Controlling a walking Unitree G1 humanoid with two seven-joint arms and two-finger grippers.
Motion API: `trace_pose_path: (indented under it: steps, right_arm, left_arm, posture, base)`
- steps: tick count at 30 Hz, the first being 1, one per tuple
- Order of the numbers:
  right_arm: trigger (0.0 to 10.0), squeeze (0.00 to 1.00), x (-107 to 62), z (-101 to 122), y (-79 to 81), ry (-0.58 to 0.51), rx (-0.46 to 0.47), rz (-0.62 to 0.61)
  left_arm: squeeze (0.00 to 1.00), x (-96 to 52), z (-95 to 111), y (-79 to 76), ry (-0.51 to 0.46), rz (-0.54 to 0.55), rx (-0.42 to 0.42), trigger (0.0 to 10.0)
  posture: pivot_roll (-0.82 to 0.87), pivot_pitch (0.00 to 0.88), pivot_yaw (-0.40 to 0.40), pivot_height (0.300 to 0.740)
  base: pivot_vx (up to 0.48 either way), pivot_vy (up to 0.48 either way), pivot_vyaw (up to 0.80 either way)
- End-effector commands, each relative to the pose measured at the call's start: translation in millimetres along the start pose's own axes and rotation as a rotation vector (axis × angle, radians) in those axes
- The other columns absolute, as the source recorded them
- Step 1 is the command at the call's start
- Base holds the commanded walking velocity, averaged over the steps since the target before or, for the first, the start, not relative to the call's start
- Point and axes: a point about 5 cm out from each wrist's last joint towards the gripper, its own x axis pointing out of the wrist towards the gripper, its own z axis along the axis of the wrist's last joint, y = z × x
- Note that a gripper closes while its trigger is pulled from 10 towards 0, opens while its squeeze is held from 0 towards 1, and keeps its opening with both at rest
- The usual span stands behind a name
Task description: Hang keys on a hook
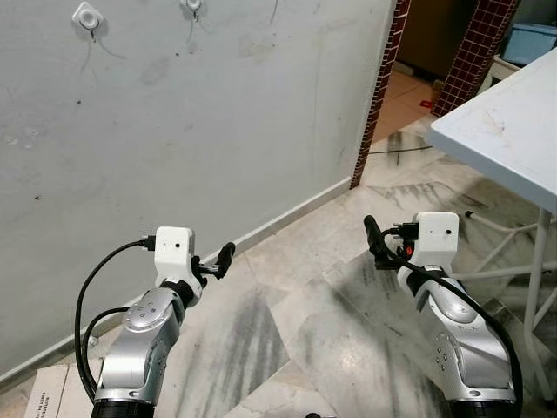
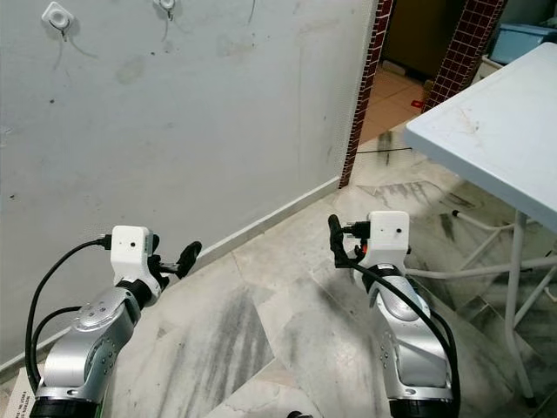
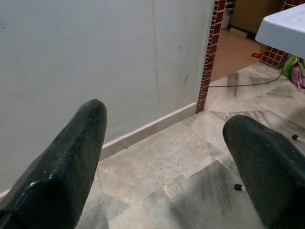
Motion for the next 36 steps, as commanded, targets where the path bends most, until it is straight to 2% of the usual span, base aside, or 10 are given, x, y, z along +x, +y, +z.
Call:
trace_pose_path:
  steps: [1, 22, 36]
  right_arm:
    - [10.0, 0.0, 0.7, -0.4, 2.5, 0.004, 0.002, 0.007]
    - [10.0, 0.0, 0.4, 0.0, 5.1, 0.004, 0.003, 0.012]
    - [10.0, 0.0, 0.4, 1.0, 6.4, 0.001, 0.006, 0.012]
  left_arm:
    - [0.0, -1.5, -2.4, -0.1, 0.012, -0.006, -0.002, 10.0]
    - [0.0, -1.0, -3.2, -1.9, 0.02, -0.019, -0.006, 10.0]
    - [0.0, 0.1, -4.0, -4.1, 0.026, -0.03, -0.008, 10.0]
  posture:
    - [-0.04, 0.055, 0.043, 0.74]
    - [-0.04, 0.064, 0.044, 0.74]
    - [-0.05, 0.066, 0.046, 0.74]
  base:
    - [0.0, 0.0, -0.76]
    - [0.108, 0.0, -0.76]
    - [0.284, 0.0, -0.76]
